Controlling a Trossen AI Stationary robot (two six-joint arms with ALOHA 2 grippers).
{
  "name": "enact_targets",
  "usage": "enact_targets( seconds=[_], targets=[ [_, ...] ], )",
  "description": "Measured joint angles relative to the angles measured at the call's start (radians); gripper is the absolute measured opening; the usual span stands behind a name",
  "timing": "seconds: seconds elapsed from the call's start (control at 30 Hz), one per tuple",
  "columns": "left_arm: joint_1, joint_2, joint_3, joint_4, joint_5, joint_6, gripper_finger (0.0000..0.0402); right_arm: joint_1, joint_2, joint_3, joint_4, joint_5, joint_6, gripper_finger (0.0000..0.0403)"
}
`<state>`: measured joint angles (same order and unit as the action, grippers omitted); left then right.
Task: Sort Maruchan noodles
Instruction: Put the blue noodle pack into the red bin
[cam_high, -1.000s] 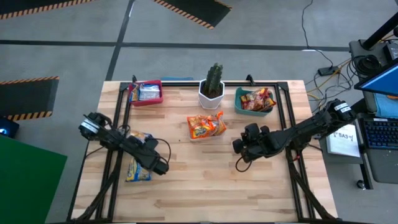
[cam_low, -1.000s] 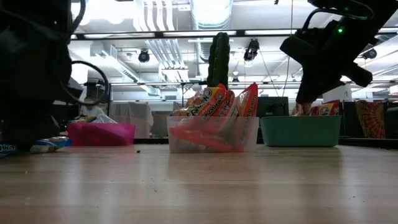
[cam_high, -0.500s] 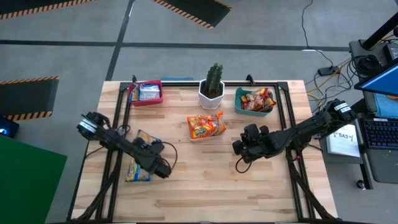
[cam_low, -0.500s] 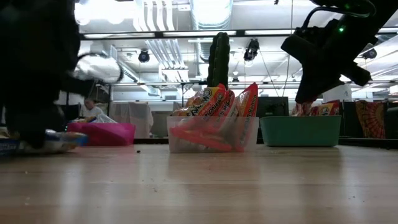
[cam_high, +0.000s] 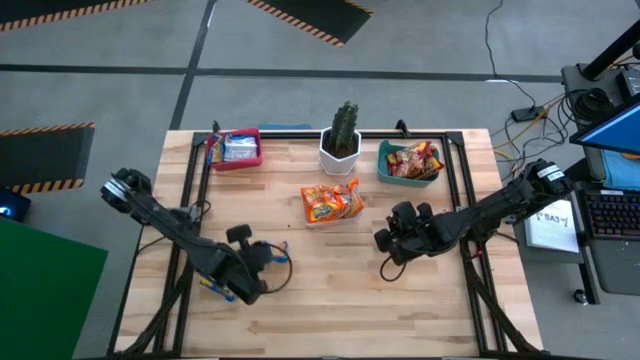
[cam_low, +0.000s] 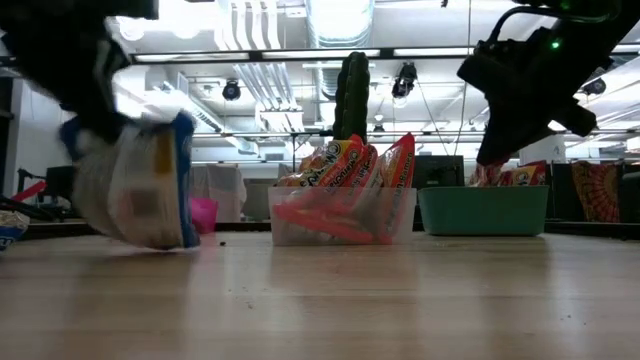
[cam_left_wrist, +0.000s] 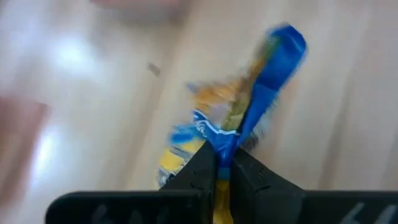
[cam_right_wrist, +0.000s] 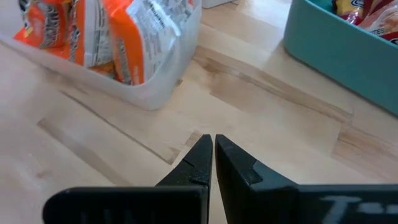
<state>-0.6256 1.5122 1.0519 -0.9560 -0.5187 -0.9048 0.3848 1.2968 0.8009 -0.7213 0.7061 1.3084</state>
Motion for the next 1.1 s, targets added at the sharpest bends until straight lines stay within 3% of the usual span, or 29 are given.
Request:
enact_targets(
  seconds=[0.13,0.27,0.5,0.73,0.9,1.1],
  targets=[
    [0.022,-0.094,0.000,-0.054,-0.180,-0.142,0.0004,0.024,0.000,0.000,0.002,0.000,0.000,0.0009],
    [0.078,-0.194,0.000,-0.121,-0.289,-0.225,0.0004,0.030,0.000,0.000,0.003,0.001,0.000,0.0009],
    [0.292,-0.330,0.000,-0.187,-0.407,-0.149,0.0003,0.030,0.000,-0.001,0.002,0.001,-0.015,0.0009],
    [0.662,-0.397,0.000,-0.170,-0.416,0.065,0.0003,0.027,0.000,-0.008,-0.003,0.003,-0.070,0.0009],
    [0.906,-0.400,-0.001,-0.031,-0.411,0.228,0.0003,0.027,0.000,-0.008,-0.006,0.007,-0.126,0.0009],
    [1.144,-0.357,-0.001,0.207,-0.272,0.338,0.0003,0.027,0.000,-0.008,-0.006,0.055,-0.148,0.0009]
  ],
)
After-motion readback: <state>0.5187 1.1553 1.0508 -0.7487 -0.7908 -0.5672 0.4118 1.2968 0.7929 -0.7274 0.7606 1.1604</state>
